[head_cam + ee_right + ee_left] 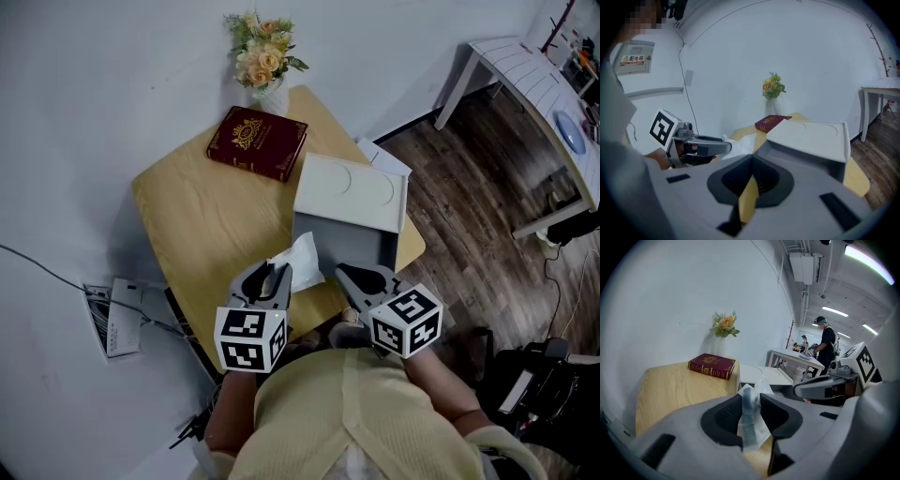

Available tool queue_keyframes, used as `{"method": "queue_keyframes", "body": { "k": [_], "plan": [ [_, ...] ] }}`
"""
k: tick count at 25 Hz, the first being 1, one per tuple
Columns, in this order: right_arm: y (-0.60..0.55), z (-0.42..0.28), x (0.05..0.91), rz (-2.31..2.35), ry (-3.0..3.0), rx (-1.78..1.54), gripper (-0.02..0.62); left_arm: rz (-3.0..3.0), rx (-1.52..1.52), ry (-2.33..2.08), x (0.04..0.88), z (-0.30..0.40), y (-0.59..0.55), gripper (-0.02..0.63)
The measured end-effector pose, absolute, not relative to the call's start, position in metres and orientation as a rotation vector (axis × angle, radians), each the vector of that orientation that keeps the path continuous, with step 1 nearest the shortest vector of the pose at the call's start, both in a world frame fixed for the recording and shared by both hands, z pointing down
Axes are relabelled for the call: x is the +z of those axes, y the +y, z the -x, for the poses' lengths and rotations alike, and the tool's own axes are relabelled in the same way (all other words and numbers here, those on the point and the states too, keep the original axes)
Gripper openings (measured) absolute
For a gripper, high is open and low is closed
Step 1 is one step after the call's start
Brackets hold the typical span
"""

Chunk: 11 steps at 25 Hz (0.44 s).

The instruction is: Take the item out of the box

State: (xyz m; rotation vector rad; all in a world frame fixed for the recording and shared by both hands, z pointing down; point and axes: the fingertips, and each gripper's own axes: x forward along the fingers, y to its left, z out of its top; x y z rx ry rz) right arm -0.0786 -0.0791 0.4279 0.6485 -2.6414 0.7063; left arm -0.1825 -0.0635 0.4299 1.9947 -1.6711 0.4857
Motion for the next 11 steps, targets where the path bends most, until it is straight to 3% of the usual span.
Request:
{"method": "queue_keyframes", "body": {
  "k": [11],
  "plan": [
    [-0.0818, 0.0775, 0.4276, -0.661, -2.645, 0.705, 0.029, -1.999, 0.49, -1.665, 0.4315, 0.1825, -0.0646, 0.13]
  ]
}}
